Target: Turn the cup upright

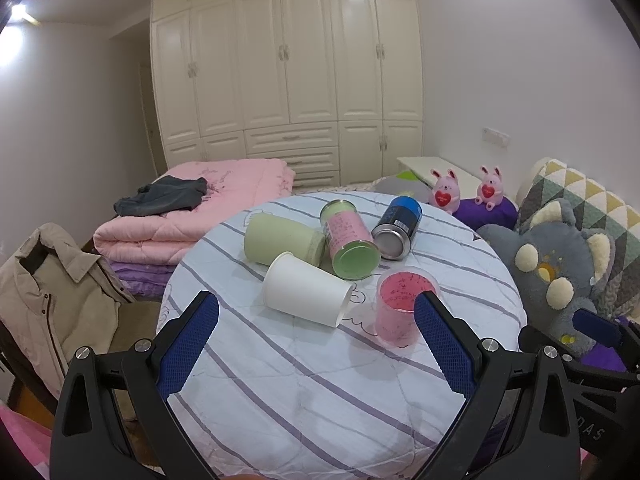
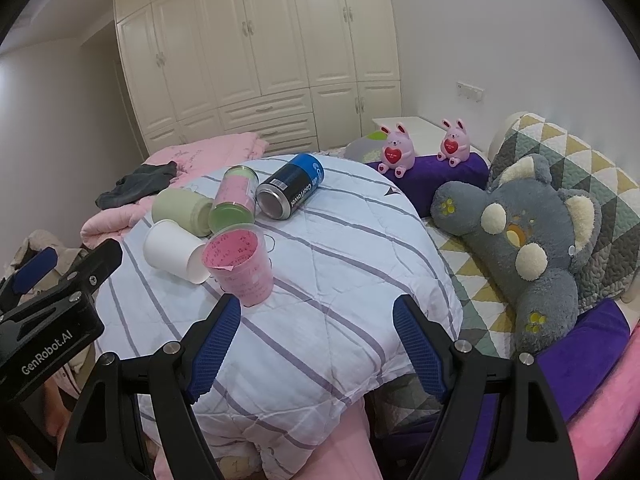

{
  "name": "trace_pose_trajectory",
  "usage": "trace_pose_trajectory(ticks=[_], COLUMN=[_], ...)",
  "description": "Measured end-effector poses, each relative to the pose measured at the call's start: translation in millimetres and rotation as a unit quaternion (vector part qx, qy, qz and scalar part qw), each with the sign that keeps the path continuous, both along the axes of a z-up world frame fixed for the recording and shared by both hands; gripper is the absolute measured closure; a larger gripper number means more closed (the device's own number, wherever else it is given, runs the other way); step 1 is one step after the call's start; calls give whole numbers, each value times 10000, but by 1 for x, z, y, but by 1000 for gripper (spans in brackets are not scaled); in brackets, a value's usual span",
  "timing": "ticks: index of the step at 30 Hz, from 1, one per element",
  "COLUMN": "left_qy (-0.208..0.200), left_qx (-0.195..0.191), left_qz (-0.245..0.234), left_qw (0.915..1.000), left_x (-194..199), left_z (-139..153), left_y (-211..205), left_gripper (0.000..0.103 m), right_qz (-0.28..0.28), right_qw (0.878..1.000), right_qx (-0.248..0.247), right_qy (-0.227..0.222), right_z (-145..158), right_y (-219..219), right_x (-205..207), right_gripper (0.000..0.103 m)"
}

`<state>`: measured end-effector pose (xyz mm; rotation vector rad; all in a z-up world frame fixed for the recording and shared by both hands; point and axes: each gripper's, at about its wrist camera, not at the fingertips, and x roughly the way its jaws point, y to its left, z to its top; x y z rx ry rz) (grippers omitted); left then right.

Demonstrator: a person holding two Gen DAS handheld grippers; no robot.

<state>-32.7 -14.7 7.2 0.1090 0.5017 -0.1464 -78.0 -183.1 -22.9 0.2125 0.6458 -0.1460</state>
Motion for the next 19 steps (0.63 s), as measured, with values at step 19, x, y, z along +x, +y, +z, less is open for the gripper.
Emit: trace_pose_trajectory(ticks=[19], left_qy=[79], left_qx=[-11], left_qz=[-60], left_qw=[10000], left_x=[-1], left_z=[-3], left_y=[-3], left_gripper=[2], right_qz=[144], right_qw=[9998], right_qx=[-117], right_qy=[46], right_z=[5], right_y=[6], right_x=[4], right_gripper=[23])
